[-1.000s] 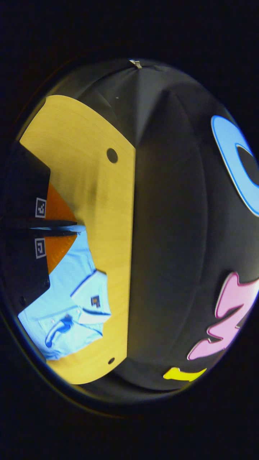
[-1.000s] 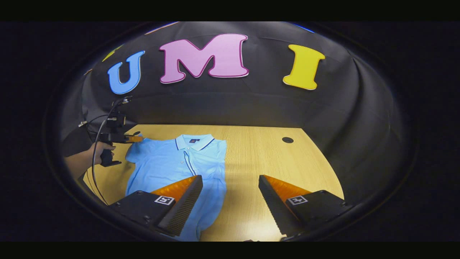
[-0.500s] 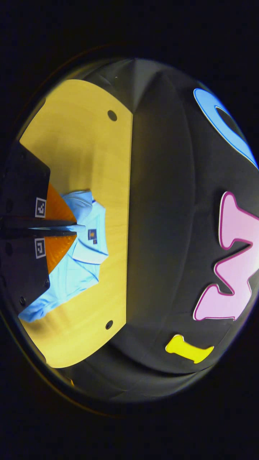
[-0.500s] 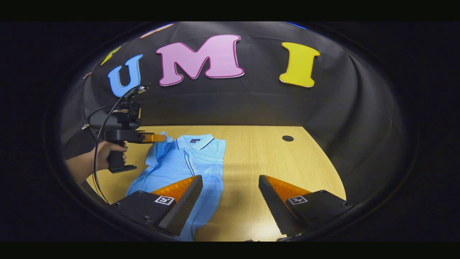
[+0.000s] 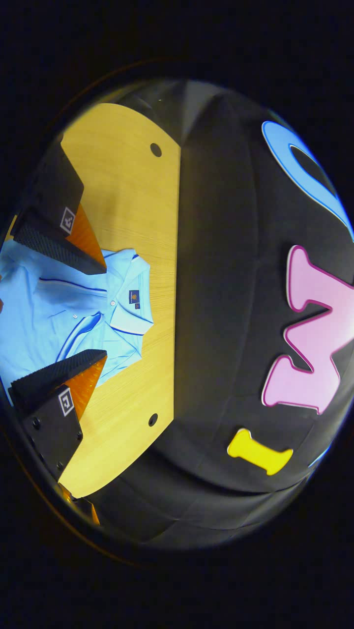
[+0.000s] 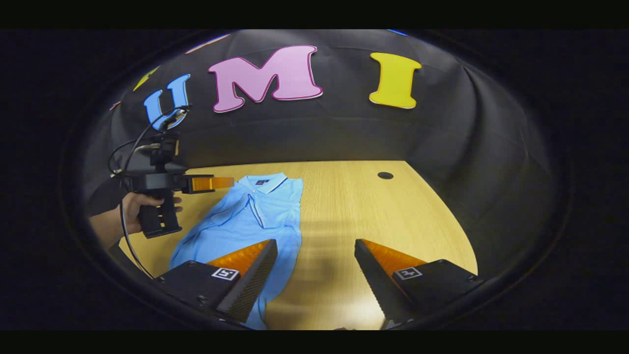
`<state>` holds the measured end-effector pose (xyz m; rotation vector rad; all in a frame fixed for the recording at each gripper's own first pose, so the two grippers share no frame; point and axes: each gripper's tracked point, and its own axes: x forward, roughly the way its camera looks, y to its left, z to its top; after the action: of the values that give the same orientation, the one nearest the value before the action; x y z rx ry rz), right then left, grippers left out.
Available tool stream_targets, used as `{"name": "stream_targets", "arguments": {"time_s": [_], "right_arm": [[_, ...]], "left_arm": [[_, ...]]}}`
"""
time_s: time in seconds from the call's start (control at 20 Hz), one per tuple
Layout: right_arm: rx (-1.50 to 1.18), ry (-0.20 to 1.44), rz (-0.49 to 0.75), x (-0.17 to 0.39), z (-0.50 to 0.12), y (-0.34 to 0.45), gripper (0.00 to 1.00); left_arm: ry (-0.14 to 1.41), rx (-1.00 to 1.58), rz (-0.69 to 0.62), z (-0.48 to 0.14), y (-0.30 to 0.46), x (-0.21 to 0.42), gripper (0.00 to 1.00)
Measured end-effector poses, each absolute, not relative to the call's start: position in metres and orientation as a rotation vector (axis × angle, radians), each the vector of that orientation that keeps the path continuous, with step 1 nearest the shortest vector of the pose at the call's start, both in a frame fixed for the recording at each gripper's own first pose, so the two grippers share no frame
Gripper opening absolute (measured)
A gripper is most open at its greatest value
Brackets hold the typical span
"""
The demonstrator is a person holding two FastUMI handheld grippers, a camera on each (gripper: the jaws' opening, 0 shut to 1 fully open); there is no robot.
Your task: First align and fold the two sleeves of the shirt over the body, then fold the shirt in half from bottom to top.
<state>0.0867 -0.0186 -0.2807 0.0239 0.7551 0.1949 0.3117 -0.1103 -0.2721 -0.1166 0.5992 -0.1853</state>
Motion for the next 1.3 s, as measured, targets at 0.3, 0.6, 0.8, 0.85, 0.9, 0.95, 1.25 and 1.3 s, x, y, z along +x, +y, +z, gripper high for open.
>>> {"name": "stream_targets", "arguments": {"time_s": [0.3,0.6,0.8,0.85,0.9,0.95,1.25,1.3], "right_arm": [[0.082,0.814,0.2,0.021,-0.288,0.009,0.99],[0.106,0.913,0.223,-0.056,-0.317,0.035,0.99],[0.11,0.974,0.214,-0.094,-0.343,0.042,0.99],[0.112,0.988,0.21,-0.102,-0.35,0.045,0.99],[0.111,1.005,0.204,-0.108,-0.356,0.046,0.99],[0.111,1.014,0.2,-0.112,-0.362,0.048,0.99],[0.088,1.039,0.181,-0.13,-0.387,0.055,0.92],[0.087,1.02,0.177,-0.128,-0.384,0.056,0.92]], "left_arm": [[0.591,-0.114,-0.188,-0.253,-0.088,0.198,0.97],[0.708,-0.067,-0.181,-0.284,-0.058,0.067,0.97],[0.813,-0.074,-0.154,-0.323,-0.051,-0.006,0.97],[0.832,-0.073,-0.158,-0.33,-0.054,-0.019,0.97],[0.853,-0.067,-0.16,-0.339,-0.056,-0.032,0.98],[0.871,-0.061,-0.162,-0.346,-0.059,-0.041,0.97],[0.943,-0.034,-0.146,-0.376,-0.072,-0.069,0.97],[0.95,-0.02,-0.13,-0.379,-0.071,-0.072,0.97]]}}
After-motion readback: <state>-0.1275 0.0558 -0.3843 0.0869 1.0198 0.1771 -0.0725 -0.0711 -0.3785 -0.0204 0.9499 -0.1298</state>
